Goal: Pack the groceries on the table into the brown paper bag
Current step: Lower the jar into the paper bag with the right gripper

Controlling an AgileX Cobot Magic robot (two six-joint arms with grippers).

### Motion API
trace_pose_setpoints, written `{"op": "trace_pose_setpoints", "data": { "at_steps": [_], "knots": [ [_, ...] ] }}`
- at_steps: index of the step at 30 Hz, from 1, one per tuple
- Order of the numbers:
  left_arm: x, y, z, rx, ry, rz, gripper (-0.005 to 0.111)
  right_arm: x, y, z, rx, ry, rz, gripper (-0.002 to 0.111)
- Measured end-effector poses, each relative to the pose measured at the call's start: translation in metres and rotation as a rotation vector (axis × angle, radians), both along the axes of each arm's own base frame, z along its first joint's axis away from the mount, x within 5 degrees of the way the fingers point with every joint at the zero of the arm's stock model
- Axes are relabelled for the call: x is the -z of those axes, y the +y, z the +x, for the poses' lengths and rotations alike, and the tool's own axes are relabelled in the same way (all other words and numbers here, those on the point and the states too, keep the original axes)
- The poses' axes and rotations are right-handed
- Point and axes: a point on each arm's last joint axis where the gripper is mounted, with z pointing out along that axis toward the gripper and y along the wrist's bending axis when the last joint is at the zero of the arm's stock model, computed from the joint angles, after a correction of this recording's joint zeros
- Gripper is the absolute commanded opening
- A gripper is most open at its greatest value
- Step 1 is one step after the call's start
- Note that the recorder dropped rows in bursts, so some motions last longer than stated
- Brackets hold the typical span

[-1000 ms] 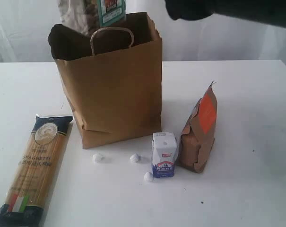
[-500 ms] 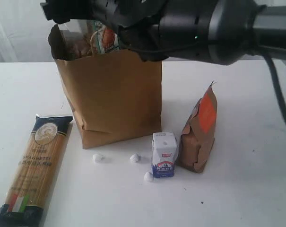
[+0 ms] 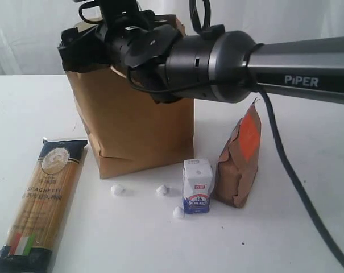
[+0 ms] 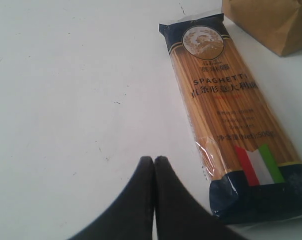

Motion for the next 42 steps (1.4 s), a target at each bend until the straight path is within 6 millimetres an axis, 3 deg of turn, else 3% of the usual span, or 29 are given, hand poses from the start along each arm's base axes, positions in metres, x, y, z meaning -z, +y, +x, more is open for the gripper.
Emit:
{"op": "trace_pose_setpoints", "data": {
  "at_steps": [11,18,37,42],
  "knots": [
    [0.000,0.000,0.000,0.000,0.000,0.000,0.000,0.005,-0.009,0.004,0.119,0.062,0.014,0.041],
    [0.000,0.000,0.000,0.000,0.000,0.000,0.000,0.004,-0.011,0.004,0.141,0.077,-0.013,0.061],
    [0.000,0.000,0.000,0.000,0.000,0.000,0.000,0.004,-0.015,0.005,0.190,0.094,0.003,0.063],
    [0.000,0.000,0.000,0.000,0.000,0.000,0.000,0.005,-0.012,0.004,0.144,0.106,0.009,0.086]
  ]
}}
